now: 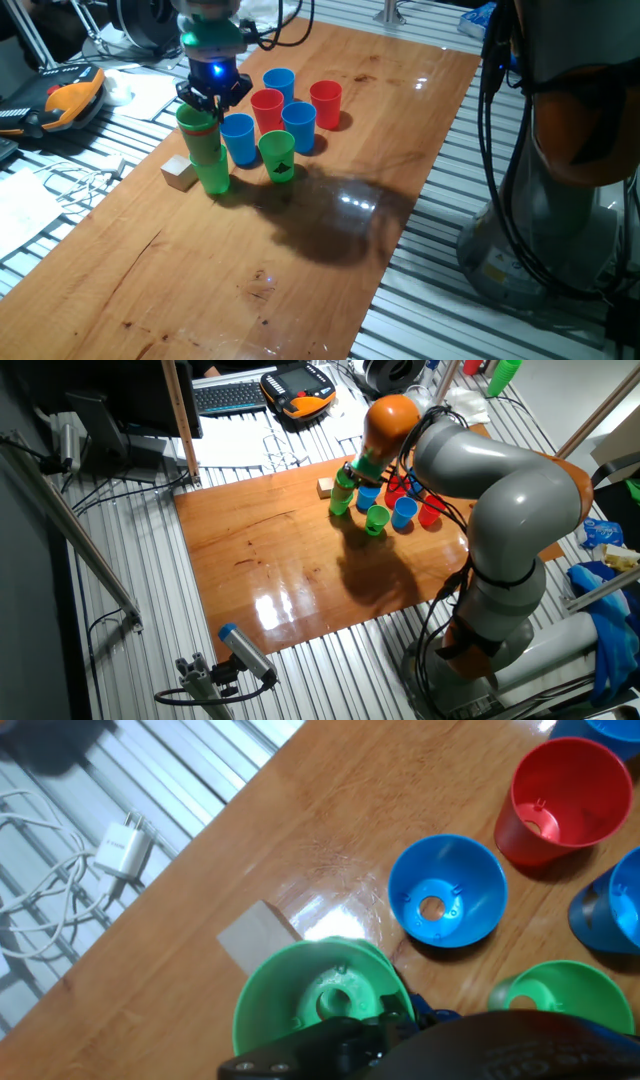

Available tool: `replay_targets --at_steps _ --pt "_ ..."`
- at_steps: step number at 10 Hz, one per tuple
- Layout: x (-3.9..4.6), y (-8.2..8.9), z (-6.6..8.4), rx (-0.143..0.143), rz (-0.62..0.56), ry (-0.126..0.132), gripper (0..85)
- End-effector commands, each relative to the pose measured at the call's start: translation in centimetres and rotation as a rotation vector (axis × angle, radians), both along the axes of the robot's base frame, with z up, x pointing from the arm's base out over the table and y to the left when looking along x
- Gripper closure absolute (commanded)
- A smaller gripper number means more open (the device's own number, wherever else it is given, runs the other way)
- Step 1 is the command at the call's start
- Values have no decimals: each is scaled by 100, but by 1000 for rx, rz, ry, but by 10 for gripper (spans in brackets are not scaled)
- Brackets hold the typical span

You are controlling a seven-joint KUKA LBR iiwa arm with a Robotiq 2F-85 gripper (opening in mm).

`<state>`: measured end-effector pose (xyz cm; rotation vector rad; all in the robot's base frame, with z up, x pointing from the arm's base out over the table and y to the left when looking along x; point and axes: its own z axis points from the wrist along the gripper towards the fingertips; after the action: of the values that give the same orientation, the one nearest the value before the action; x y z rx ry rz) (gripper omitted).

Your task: Stack the cups

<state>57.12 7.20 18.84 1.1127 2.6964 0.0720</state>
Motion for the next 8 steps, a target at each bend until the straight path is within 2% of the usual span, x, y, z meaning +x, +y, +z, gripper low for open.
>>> replay_targets --at_steps 1,5,8 --pt "4 1 -53 -2 1 -7 850" --pt "34 -73 -226 -12 19 -36 850" --pt "49 -64 -338 -13 10 -41 850"
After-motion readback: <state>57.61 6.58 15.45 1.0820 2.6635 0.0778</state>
